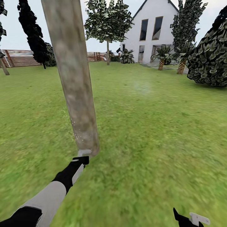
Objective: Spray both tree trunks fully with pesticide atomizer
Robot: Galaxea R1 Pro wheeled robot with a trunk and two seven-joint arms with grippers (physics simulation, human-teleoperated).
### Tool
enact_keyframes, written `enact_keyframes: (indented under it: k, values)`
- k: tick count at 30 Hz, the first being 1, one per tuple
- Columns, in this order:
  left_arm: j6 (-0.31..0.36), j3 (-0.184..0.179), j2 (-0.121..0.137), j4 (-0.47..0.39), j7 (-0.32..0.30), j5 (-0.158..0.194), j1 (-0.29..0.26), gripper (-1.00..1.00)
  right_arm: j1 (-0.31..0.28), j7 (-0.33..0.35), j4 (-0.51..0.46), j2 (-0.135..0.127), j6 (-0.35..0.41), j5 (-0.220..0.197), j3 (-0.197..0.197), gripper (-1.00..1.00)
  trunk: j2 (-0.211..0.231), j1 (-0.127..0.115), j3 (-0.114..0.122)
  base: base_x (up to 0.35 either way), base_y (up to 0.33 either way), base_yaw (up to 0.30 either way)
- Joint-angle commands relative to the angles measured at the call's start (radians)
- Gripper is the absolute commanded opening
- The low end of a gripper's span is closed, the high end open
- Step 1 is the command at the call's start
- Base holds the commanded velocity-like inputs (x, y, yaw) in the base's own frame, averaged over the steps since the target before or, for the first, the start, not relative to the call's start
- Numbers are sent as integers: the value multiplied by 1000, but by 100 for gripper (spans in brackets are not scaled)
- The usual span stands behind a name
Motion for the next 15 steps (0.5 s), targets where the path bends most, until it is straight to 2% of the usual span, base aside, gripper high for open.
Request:
enact_keyframes:
  k: [1,2,4,5,6,7,9,10,12,15]
  values:
    - [2,1,-23,-1,62,1,-13,-100,0,0,-1,0,0,0,0,100,0,0,0,1,-1,2]
    - [2,1,-49,-2,113,-1,-23,-100,0,0,0,0,0,0,0,100,0,0,0,0,0,0]
    - [5,0,-66,-7,145,-4,-35,-100,0,0,0,0,0,0,0,100,0,0,0,0,0,0]
    - [10,2,-61,-25,146,-1,-45,-100,0,0,0,0,0,0,0,100,0,0,0,0,0,0]
    - [14,5,-42,-38,145,2,-52,-100,0,0,0,0,0,0,0,100,0,0,0,0,0,0]
    - [19,7,4,-42,143,5,-55,-100,0,0,0,0,0,0,0,100,0,0,0,0,0,0]
    - [21,8,45,-44,141,6,-60,-100,0,0,0,0,0,0,0,100,0,0,0,0,0,0]
    - [21,8,51,-45,140,6,-61,-100,0,0,0,0,0,0,0,100,0,0,0,0,0,0]
    - [45,7,45,-83,140,6,-62,-100,0,0,0,0,0,0,0,100,0,0,0,0,0,0]
    - [165,5,40,-210,137,5,-62,-100,0,0,0,-3,0,1,0,100,0,0,0,0,0,0]
